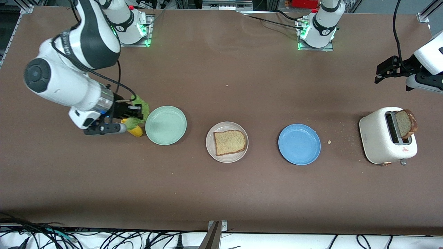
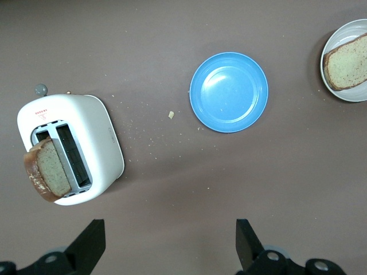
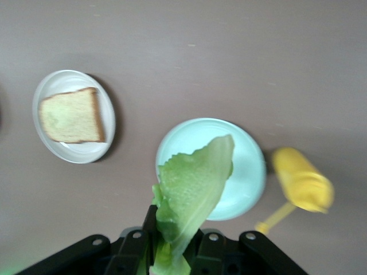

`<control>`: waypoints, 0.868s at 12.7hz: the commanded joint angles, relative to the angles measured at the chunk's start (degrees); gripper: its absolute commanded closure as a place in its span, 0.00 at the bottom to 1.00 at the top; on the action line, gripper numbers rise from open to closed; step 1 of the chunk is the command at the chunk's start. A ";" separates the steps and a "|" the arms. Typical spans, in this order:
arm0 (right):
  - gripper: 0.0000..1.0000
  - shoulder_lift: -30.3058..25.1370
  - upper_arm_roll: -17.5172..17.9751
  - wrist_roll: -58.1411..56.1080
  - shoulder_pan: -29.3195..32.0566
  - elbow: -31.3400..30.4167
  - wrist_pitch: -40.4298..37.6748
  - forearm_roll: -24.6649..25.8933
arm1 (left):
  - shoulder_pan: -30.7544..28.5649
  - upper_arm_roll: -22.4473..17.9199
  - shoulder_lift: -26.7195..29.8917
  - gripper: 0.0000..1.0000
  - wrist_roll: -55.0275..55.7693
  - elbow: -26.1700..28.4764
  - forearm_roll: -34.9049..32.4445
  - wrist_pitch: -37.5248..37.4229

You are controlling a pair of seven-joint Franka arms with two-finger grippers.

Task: Make sandwich in beige plate with both arms
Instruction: 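Carry the lettuce leaf with the right gripper over the bread slice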

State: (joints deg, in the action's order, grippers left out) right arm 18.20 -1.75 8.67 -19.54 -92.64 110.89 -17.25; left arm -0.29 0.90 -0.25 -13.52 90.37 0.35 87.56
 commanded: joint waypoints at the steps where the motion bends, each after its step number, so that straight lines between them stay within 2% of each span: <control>1: 0.93 4.19 -0.53 0.55 -5.14 0.97 6.68 -1.91 | -0.15 0.24 -0.63 0.00 -0.37 -1.42 -1.31 -0.37; 5: 0.91 10.08 -0.53 0.55 -11.64 0.97 19.34 -3.49 | 0.55 0.59 -0.63 0.00 0.07 -1.42 -1.31 -0.46; 7: 0.91 12.98 -0.53 -0.05 -14.11 1.14 25.31 -5.94 | 0.72 0.59 -0.80 0.00 0.42 -1.42 -1.31 -0.29; 9: 0.91 17.10 -0.53 0.12 -16.57 3.76 30.42 -9.37 | 0.90 0.59 -1.77 0.00 0.42 -1.51 -1.14 0.33; 11: 0.87 21.68 -0.53 0.29 -18.16 6.84 34.29 -10.26 | 0.90 0.59 -2.04 0.00 0.42 -1.51 -1.31 1.38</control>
State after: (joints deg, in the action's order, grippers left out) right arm 34.89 -1.69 9.08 -36.19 -90.80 142.72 -25.73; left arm 0.25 1.43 -1.22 -13.52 90.34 0.34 88.41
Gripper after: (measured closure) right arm 0.837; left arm 0.000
